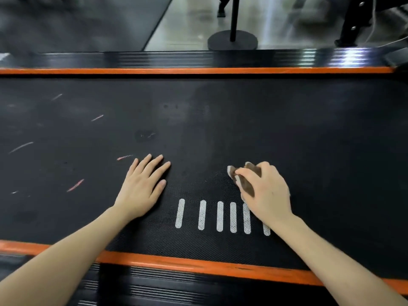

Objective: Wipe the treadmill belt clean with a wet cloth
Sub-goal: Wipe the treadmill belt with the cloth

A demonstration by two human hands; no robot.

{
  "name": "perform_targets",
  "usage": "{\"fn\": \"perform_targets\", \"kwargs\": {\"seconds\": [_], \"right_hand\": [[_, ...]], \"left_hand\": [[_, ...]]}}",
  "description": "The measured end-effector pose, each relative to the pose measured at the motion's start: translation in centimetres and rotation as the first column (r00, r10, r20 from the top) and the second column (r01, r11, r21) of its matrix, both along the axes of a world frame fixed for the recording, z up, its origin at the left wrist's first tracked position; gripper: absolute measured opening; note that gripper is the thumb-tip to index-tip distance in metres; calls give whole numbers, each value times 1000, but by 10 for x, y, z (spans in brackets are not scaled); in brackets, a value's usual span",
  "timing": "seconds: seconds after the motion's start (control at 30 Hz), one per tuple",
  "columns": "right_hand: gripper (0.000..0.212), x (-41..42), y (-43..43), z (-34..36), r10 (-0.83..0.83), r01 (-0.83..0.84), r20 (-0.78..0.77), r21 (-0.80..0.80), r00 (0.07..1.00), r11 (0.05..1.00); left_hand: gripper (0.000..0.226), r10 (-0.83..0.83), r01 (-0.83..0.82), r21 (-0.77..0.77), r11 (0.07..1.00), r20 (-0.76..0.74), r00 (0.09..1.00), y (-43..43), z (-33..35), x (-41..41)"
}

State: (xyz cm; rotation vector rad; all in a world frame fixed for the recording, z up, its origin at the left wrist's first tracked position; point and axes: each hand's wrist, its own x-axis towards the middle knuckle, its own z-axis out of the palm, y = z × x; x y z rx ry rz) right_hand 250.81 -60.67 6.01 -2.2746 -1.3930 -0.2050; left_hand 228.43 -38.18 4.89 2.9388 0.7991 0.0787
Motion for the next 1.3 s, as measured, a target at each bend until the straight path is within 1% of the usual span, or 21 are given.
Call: {"fn": "perform_targets", "kwargs": {"seconds": [0.07,0.1,0.27,0.4,0.5,0.57,0.63,0.7,0.73,0.77,0.8,0.83,0.87,0.93,1.0,1.07,1.1,1.17,1.23,1.27,1.3], "right_hand": [[34,15,31,1,88,-88,16,-40,996,995],[33,26,49,2,82,-81,20,-53,996,995],[36,70,127,3,-108,106,-18,-100,994,989],[32,75,134,-7,-128,128,-2,-28,992,991],[28,59,136,-5,-168,168,-78,-4,983,986],[23,23,130,-5,-101,104,-80,26,992,994],[22,-31,113,-8,78,-76,-48,54,996,996],[21,-66,99,-10,250,-249,-34,19,968,968],[22,-66,98,-8,275,-275,-25,-8,961,961],[23,-58,98,-6,247,-247,-5,-28,969,969],[23,-44,97,-5,155,-154,28,-43,988,987],[23,-29,92,-3,11,-8,42,-57,999,998],[22,-16,83,0,-153,153,9,-78,988,985],[24,-13,63,5,-407,396,-89,-116,909,911],[24,-45,57,7,-496,482,-65,-157,866,862],[20,-92,60,8,-453,442,-71,-130,889,888],[20,-116,63,9,-408,396,-98,-124,908,910],[27,-164,64,11,-248,219,-147,-186,958,958],[31,-193,63,20,-87,13,-252,-282,964,959],[33,-194,63,25,-38,-54,-266,-330,963,942],[35,-188,67,28,-16,-69,-224,-367,975,928]], "left_hand": [[54,10,-10,6,1000,-1,1000,-1,1,1],[54,14,-14,12,1000,-3,1000,-1,1,1],[56,16,-16,18,1000,2,1000,1,0,1],[56,19,-20,12,1000,18,1000,3,-3,1],[54,7,-7,8,1000,24,1000,4,-3,1],[52,11,-11,7,1000,29,1000,3,-4,1],[52,5,-6,13,1000,39,999,4,-5,1],[52,-6,5,23,1000,56,998,4,-6,1],[52,-8,7,24,1000,62,998,4,-7,1],[52,-7,6,21,1000,70,998,3,-7,0],[53,-7,6,18,1000,77,997,3,-7,1],[53,-7,6,13,1000,82,997,3,-7,1],[53,-8,7,9,1000,82,997,3,-7,1],[53,-10,9,5,1000,69,998,4,-8,1],[55,-29,29,-11,1000,40,999,4,-5,1],[57,-37,41,-74,996,53,998,5,2,-1],[56,-36,49,-125,991,100,994,6,7,-3],[51,-36,80,-190,978,226,973,13,17,-13],[43,-43,93,-163,982,286,957,30,25,-34],[42,-51,93,-133,987,290,956,43,30,-46],[43,-58,90,-100,991,285,957,58,32,-60]]}}
